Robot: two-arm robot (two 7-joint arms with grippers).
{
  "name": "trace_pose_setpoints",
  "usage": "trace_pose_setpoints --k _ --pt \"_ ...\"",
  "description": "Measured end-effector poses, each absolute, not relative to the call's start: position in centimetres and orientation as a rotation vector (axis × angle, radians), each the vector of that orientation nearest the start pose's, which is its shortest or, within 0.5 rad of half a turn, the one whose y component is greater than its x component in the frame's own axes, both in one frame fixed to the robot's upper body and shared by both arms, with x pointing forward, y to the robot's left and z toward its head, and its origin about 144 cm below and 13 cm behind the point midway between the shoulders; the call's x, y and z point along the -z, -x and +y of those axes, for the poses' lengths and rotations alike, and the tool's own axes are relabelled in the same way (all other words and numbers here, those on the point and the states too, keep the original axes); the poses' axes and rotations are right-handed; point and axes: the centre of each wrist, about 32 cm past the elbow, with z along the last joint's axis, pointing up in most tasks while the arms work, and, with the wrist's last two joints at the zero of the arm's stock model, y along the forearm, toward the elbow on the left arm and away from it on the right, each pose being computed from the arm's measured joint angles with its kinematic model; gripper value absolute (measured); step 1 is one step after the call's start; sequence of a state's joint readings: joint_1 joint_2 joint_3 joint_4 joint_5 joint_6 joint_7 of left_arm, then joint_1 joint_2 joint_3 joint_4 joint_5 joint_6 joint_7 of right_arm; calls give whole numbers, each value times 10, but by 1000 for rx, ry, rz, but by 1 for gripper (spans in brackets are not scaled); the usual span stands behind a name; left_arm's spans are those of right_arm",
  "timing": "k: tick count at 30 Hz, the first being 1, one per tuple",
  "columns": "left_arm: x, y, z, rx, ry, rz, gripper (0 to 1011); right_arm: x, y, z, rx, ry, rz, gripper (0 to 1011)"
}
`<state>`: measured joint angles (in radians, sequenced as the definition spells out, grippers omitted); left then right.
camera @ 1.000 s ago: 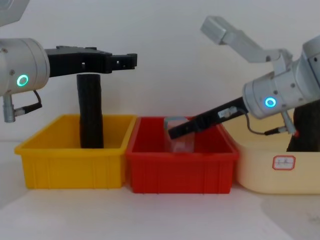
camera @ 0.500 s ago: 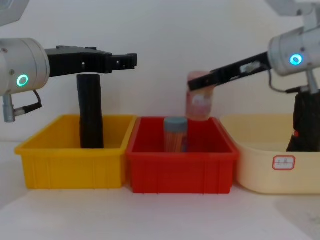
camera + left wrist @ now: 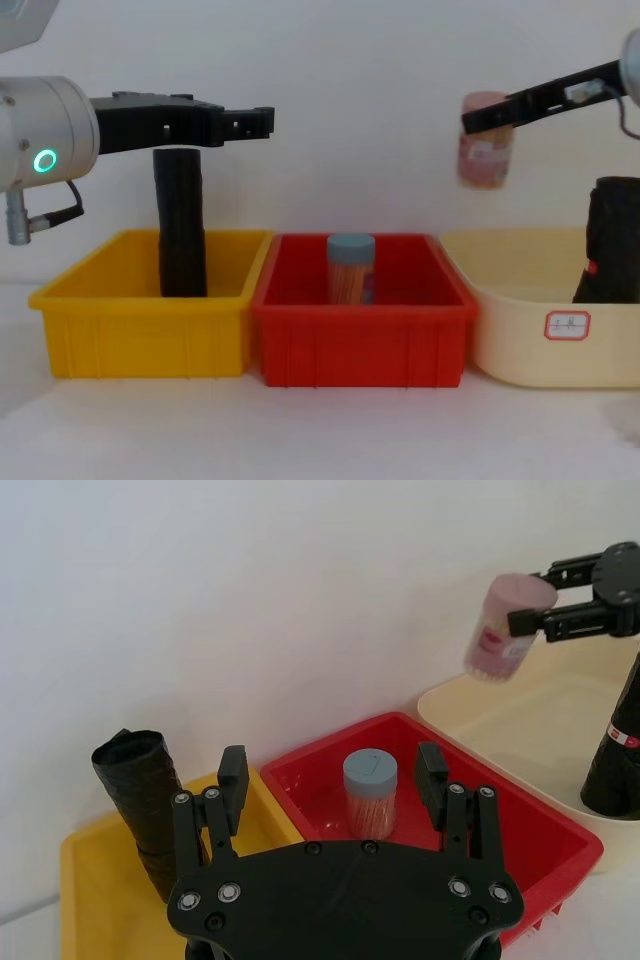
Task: Pick up the garbage bag with the one hand and transfer it to the other hand.
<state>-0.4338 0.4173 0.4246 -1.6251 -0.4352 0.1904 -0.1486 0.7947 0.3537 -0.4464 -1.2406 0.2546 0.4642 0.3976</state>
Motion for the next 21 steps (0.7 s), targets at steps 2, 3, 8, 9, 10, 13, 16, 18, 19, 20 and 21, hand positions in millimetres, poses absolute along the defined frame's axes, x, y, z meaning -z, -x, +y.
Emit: trace_pose_setpoints --k 2,3,8,9,10,13,16,18,19,20,21 --pt "-1282 -535 218 -1022 0 -155 1001 -1340 -628 -246 1014 351 -94 709" --pt "-1282 -535 218 -1022 0 -155 1001 -1340 -627 -249 1026 351 -100 744" --pt "-1282 -535 218 -1022 0 -155 1001 -1341 -626 -254 1054 355 -112 891" --pt "-1282 -535 218 -1022 0 -155 1002 -1342 -626 -256 1061 356 -115 909" --pt "-1282 -535 218 -1022 0 -155 1002 -1342 -626 -257 1064 357 -117 940" --pt "-1282 -535 218 -1022 0 -155 1002 -1342 -625 -259 1076 357 -122 1001" --pt "-1282 -535 218 -1022 0 -155 1002 -1343 -624 -260 1079 355 -124 1000" --pt "-1282 -535 218 -1022 0 -155 1001 -1343 -623 -260 1079 348 -125 1000" --pt "-1282 -535 218 -1022 0 -155 1002 -1343 -623 -260 1079 348 -125 1000" --pt "-1282 -535 218 -1022 0 -155 1002 -1344 -622 -260 1077 339 -124 999" --pt "-1282 -535 218 -1022 0 -155 1002 -1344 -621 -260 1076 335 -124 1000"
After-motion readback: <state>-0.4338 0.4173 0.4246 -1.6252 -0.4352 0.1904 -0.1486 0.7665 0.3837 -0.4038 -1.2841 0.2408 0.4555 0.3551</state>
